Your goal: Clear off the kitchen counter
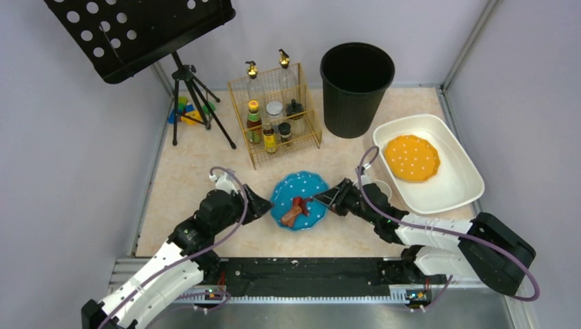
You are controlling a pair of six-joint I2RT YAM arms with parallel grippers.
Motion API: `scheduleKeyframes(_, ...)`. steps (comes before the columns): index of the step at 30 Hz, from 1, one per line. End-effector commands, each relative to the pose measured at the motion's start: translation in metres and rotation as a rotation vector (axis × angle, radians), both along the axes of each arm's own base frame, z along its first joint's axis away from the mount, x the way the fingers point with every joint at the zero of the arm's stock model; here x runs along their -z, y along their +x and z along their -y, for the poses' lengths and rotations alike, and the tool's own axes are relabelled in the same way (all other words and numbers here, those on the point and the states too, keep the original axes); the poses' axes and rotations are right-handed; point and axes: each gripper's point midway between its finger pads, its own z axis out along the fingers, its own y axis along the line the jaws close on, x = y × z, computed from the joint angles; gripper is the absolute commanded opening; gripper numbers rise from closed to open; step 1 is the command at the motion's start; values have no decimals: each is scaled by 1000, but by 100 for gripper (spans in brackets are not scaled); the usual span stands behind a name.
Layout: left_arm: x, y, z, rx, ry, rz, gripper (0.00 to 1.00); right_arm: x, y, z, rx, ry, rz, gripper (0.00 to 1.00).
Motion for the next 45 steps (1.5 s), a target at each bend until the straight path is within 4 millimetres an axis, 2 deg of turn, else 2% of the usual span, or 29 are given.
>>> scheduleKeyframes(1, -21, 4, -9, -29, 21, 57, 62, -112, 15, -13, 0, 295, 196, 0)
scheduleKeyframes(7, -25, 5, -16, -63, 35, 70, 62, -140, 24, -9, 16, 342, 234, 0)
scheduleKeyframes(17, -13, 0, -20, -75, 36, 41, 62, -196, 49, 5, 86, 391, 287, 0)
scheduleKeyframes(28, -2, -3, -21, -81, 26, 23, 62, -250, 89, 39, 236, 447, 343, 0)
scheduleKeyframes(34, 0, -3, -20, -80, 25, 20, 62, -292, 116, 61, 307, 472, 393, 0)
scheduleKeyframes(37, 2, -3, -20, -78, 27, 18, 62, -314, 128, 63, 315, 482, 415, 0)
scheduleKeyframes(41, 3, -2, -19, -76, 26, 16, 62, -330, 148, 67, 345, 485, 423, 0)
scheduleKeyframes(45, 4, -3, -19, -73, 30, 11, 62, -346, 166, 80, 382, 504, 437, 0)
